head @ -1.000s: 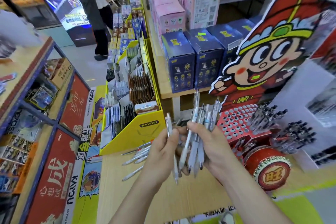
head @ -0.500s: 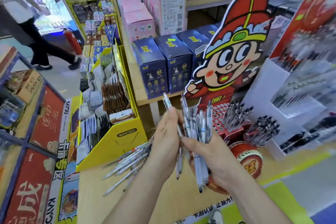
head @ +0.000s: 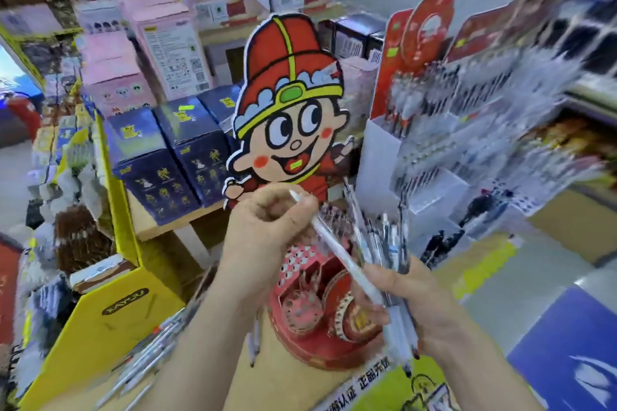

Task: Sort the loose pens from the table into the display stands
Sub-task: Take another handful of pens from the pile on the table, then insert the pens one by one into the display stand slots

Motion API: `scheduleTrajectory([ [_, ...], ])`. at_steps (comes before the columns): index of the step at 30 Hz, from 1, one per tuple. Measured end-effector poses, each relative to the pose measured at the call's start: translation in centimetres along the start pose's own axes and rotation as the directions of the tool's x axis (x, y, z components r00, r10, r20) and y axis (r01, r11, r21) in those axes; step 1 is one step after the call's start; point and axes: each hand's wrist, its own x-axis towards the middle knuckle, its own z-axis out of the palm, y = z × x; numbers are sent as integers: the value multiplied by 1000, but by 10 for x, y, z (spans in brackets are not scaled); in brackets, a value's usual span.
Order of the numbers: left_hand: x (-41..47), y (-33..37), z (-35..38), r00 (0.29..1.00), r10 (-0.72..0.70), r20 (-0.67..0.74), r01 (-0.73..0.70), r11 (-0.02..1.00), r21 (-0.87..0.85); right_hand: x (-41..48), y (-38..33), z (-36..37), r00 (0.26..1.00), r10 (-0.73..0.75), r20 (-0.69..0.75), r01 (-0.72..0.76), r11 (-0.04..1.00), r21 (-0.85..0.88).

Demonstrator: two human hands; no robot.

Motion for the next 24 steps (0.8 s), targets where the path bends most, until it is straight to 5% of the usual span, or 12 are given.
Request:
scheduleTrajectory([
  [7,17,-22,119,986,161,-41,-154,977,145,-36,-53,-107,996,-81,-41,78,994,-76],
  [14,52,-56,252,997,3,79,-11,995,101,-66,-103,-245,966,-107,-234,120,992,43],
  [20,85,-82,335,966,-70,249,-41,909,414,-80,-133,-337,867,-93,-490,163,981,103],
  [24,108,-99,366,964,-104,244,-36,860,509,-76,-144,-371,795,-76,-602,224,959,175],
])
